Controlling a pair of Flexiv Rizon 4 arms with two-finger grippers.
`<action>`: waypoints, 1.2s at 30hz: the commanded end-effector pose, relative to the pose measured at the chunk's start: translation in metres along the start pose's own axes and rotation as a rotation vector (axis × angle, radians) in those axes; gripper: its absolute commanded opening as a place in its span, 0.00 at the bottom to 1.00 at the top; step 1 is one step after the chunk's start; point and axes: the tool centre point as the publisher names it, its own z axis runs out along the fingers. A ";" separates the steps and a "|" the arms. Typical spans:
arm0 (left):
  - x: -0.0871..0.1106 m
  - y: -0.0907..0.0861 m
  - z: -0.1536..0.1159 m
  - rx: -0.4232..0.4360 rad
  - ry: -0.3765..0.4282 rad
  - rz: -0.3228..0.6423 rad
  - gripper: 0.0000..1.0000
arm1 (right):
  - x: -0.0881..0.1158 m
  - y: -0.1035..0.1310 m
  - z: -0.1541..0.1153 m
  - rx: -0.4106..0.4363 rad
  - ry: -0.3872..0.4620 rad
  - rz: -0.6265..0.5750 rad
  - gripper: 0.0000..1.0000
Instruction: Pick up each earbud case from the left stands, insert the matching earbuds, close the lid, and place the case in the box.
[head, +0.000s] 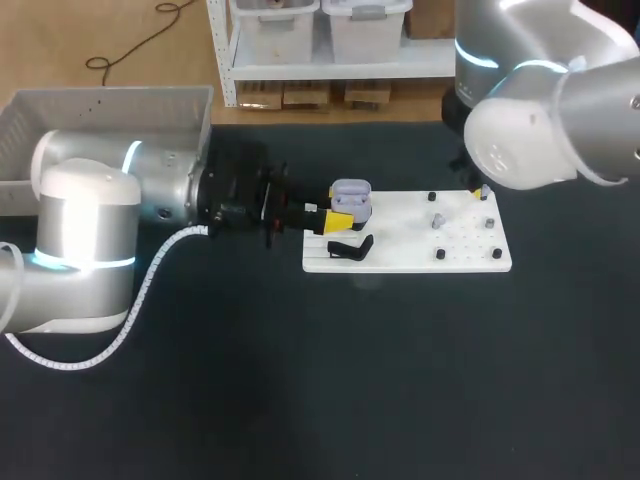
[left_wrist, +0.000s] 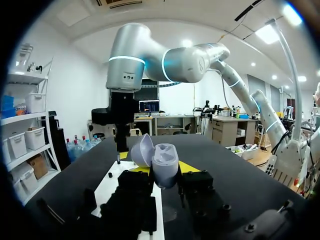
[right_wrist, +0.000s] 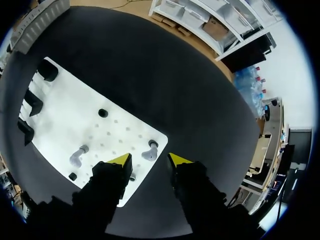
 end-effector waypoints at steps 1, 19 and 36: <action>0.000 -0.001 0.000 -0.002 0.002 0.000 0.00 | -0.001 0.001 0.007 0.014 -0.002 0.014 0.46; 0.000 -0.001 0.000 -0.002 0.002 0.000 0.00 | -0.003 -0.004 0.017 0.104 -0.039 0.120 0.42; 0.000 -0.001 0.000 -0.002 0.002 0.000 0.00 | -0.003 -0.004 0.018 0.120 -0.049 0.139 0.25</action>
